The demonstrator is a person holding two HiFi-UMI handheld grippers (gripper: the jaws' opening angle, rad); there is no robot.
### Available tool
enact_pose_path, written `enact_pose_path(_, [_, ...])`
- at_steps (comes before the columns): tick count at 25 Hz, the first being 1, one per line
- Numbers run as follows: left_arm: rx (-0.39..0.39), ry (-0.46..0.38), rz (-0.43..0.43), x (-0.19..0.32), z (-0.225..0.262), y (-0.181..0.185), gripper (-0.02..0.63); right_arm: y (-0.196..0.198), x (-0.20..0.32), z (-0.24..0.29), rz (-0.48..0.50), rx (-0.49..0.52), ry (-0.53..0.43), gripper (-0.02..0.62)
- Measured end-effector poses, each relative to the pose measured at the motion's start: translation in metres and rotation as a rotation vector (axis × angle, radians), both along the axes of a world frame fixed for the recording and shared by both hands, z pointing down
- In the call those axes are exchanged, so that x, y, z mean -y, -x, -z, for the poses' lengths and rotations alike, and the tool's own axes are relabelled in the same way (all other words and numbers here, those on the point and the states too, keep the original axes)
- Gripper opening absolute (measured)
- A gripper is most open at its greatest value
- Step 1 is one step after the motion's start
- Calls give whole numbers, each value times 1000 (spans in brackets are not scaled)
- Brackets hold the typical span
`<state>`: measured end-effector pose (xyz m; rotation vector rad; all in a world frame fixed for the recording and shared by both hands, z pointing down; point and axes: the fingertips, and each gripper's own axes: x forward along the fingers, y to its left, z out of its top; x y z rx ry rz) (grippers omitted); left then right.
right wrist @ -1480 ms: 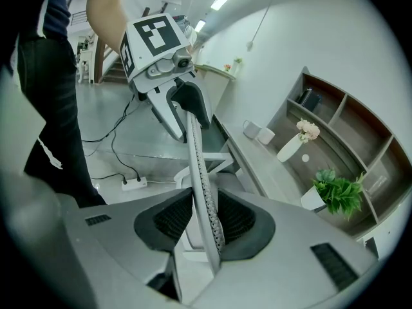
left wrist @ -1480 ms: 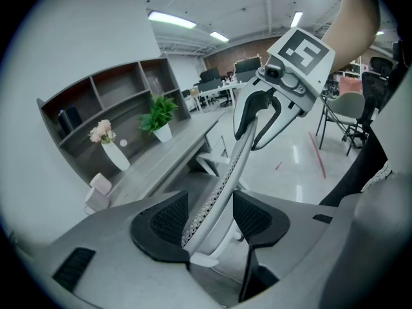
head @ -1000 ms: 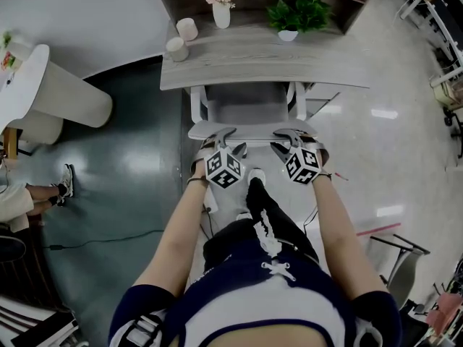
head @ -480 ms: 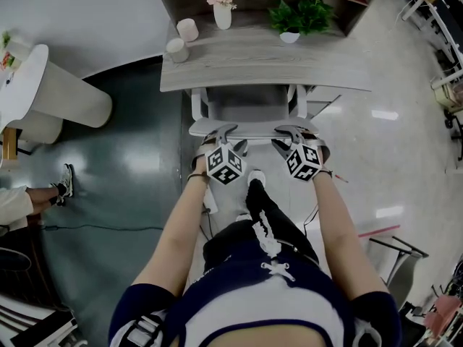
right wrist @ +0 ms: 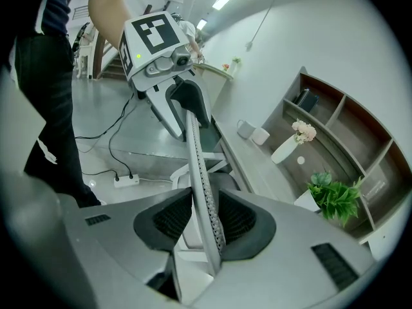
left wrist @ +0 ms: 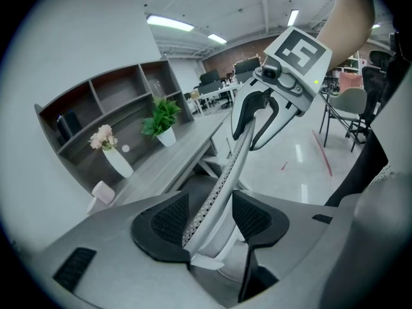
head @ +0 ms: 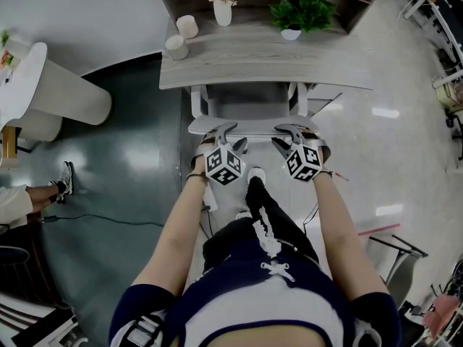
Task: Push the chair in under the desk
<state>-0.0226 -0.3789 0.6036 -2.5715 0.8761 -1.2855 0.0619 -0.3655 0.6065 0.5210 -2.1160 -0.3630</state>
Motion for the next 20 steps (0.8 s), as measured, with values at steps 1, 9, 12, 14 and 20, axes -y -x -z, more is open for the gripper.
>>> enact_pose_path(1, [1, 0, 1, 0, 0, 0, 219, 0, 0, 0, -1, -1, -3, 109])
enact_pose_path(9, [5, 5, 5, -1, -2, 0, 218, 0, -1, -1, -2, -3, 0, 109])
enact_pose_path(12, [4, 7, 5, -1, -1, -1, 219, -1, 0, 0, -1, -4, -1, 109])
enact_pose_path(14, [2, 5, 4, 0, 0, -1, 219, -1, 1, 0, -1, -5, 1, 109])
enact_pose_path(20, [-84, -22, 33, -9, 16, -3, 218, 2, -5, 8, -69, 25, 5, 115])
